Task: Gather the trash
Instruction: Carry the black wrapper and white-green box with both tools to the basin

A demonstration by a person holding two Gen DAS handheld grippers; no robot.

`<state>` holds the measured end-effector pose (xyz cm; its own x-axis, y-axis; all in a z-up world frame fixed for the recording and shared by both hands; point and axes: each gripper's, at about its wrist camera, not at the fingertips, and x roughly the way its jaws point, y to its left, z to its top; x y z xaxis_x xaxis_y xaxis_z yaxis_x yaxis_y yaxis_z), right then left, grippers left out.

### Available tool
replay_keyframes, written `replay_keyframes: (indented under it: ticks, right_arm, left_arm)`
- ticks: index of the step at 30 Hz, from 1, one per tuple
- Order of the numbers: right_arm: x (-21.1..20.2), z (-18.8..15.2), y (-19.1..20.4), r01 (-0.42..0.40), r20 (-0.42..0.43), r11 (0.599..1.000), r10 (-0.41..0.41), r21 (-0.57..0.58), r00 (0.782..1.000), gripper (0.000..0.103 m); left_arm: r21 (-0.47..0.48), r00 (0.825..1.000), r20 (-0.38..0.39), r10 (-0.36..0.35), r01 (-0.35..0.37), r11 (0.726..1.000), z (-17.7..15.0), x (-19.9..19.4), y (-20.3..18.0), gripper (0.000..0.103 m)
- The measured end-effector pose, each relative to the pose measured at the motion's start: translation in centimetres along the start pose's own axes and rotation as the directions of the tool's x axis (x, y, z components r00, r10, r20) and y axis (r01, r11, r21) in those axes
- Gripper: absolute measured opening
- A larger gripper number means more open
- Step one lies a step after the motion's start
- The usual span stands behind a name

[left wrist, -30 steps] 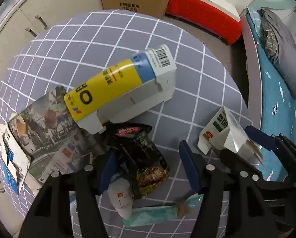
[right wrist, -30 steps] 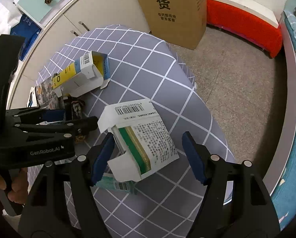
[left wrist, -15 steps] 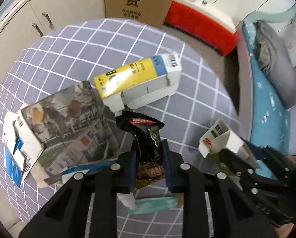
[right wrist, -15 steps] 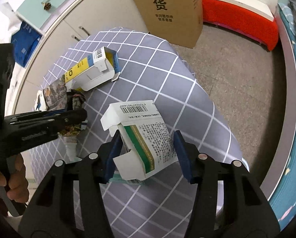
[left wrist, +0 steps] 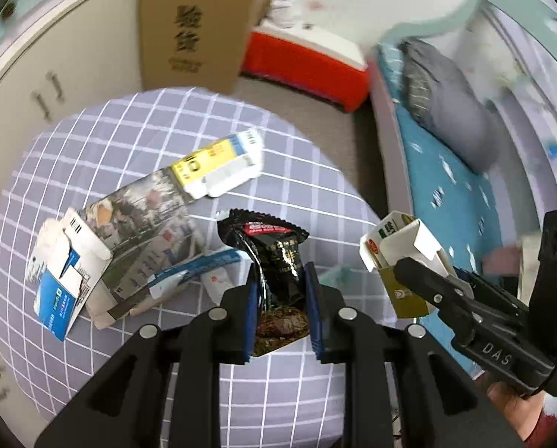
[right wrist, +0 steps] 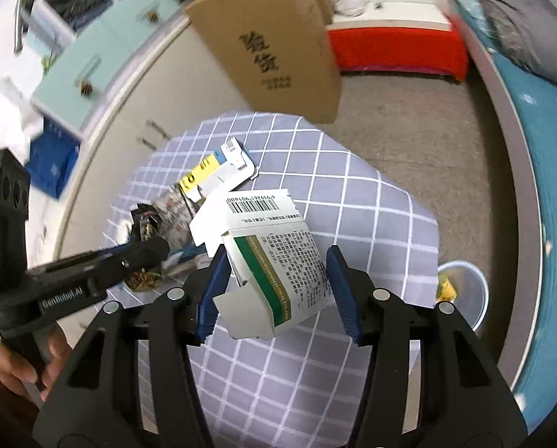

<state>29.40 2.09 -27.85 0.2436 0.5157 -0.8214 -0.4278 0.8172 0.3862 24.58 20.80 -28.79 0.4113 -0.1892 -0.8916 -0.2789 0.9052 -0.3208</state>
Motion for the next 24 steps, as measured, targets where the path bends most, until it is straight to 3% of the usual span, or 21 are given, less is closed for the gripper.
replay_keyframes:
  ticks: [7,13,24]
  right_arm:
    - [-5.4,-2.2,-3.0,0.026,0.084,0.991,-0.038,0.135,0.996,0.052]
    - [-9.9,-3.2,-8.9,0.061,0.142,0.976,-0.092,0.211,0.986,0.052]
    - [-14.5,-4.6,-19.9,0.086,0.118,0.966,-0.118,0.244,0.986,0.053]
  left_arm:
    - [0.141,0.997,-0.021,-0.079,0.081,0.987,-0.4,-0.7,-5.4,0.022]
    - [0.234,0.994,-0.032,-0.102,0.107,0.966,-0.9,0.0,-12.2,0.022]
    - [0.255,0.991,-0.076,-0.112,0.127,0.958,-2.6,4.4,-23.4,0.022]
